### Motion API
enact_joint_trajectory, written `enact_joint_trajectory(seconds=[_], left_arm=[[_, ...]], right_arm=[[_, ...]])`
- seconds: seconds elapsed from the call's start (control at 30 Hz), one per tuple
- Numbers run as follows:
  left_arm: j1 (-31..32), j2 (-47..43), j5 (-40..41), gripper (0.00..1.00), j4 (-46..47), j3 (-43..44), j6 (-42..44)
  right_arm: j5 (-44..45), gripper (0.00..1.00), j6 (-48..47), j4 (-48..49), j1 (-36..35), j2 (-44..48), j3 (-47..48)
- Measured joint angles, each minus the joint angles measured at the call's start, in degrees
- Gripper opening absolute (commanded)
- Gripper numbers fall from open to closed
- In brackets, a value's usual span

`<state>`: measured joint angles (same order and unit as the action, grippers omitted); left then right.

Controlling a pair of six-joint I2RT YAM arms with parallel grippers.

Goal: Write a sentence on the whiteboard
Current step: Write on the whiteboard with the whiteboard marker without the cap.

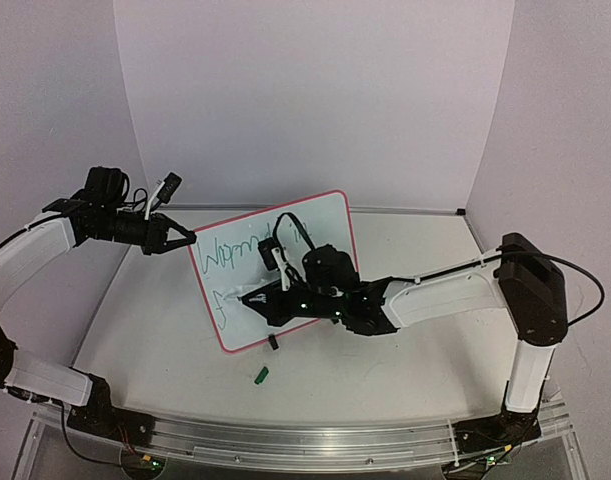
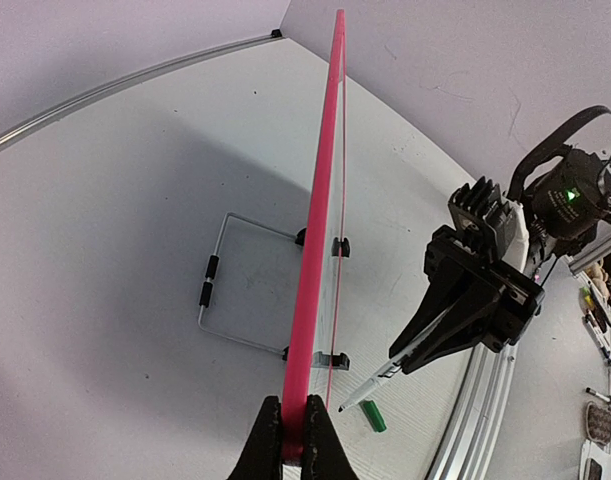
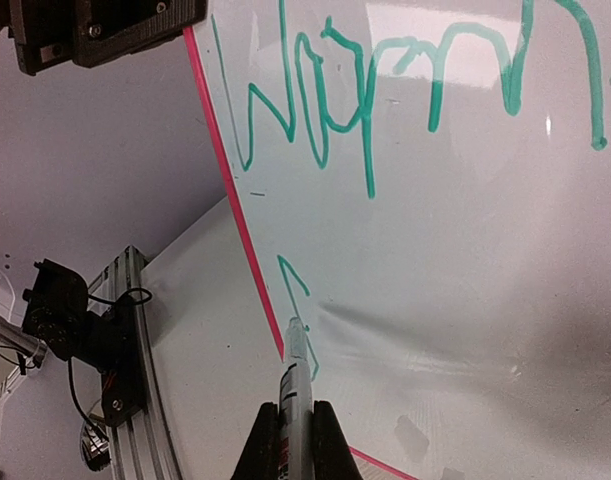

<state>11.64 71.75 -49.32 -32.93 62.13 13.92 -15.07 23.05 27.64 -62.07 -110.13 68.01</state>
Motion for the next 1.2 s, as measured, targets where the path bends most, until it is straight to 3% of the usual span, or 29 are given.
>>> enact_joint_trajectory(seconds=[1.2], left_arm=[[0.07,0.00,0.09,0.00,0.07,0.00,0.02]], right_arm=[[3.61,0.00,1.38,-2.49,-0.97,-2.46,0.04]])
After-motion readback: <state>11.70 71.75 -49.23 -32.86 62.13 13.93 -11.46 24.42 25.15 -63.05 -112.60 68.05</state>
